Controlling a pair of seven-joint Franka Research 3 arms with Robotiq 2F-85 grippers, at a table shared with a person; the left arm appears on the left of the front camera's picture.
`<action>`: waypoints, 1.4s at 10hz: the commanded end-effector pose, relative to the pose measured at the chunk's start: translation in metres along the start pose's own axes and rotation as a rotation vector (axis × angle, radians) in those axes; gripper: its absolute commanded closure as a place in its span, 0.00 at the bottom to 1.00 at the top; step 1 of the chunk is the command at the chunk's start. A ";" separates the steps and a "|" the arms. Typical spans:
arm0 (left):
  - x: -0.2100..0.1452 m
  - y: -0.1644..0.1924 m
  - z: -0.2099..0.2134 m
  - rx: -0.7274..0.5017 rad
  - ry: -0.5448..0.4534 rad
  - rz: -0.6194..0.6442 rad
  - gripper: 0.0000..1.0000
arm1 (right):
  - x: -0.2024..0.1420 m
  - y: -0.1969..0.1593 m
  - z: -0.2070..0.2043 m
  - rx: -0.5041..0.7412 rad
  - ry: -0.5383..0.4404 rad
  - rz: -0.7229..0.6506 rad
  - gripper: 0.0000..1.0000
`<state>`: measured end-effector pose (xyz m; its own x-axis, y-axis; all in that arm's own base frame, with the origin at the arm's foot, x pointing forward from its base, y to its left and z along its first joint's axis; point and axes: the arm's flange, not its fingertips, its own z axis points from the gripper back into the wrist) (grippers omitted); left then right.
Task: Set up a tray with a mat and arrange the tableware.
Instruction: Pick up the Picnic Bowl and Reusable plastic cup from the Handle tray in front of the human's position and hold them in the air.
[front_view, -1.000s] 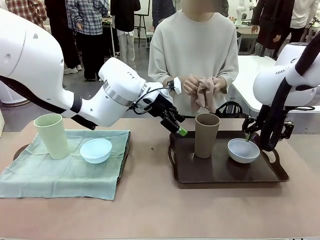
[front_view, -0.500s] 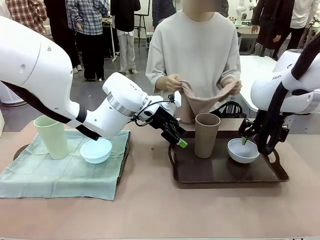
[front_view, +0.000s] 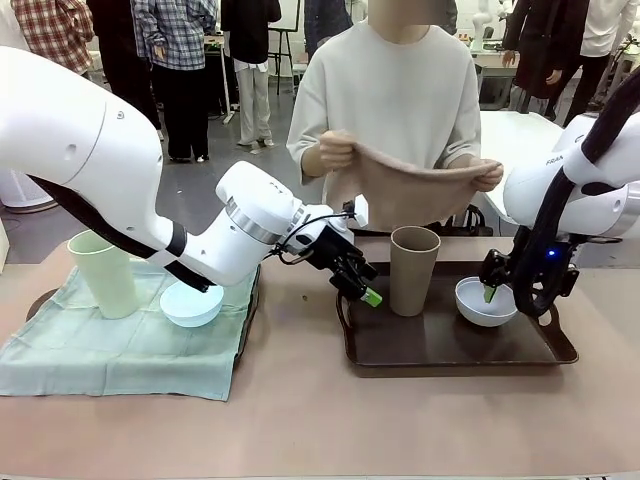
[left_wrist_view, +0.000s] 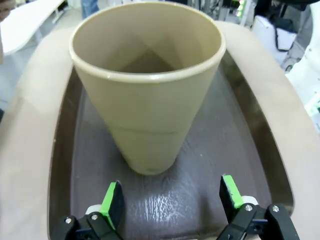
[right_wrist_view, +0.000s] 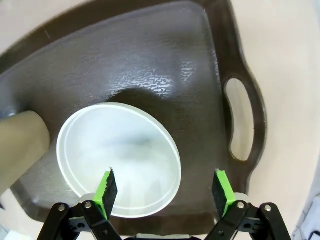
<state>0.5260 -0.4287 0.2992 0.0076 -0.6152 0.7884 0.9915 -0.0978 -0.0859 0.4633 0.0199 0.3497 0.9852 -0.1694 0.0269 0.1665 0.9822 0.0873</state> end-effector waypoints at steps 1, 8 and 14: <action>0.007 0.006 -0.010 -0.018 -0.048 -0.042 0.00 | -0.002 -0.002 -0.007 0.020 -0.020 0.054 0.02; 0.020 0.018 -0.039 -0.034 -0.113 -0.126 0.00 | -0.002 -0.001 -0.008 0.020 -0.018 0.100 0.02; 0.027 0.019 -0.059 -0.051 -0.163 -0.132 0.00 | -0.001 -0.001 -0.009 0.029 -0.017 0.107 0.02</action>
<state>0.5371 -0.4902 0.2848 -0.0799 -0.5090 0.8571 0.9788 -0.2028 -0.0292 0.4627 0.0205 0.3473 0.9959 -0.0842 0.0340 0.0810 0.9931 0.0852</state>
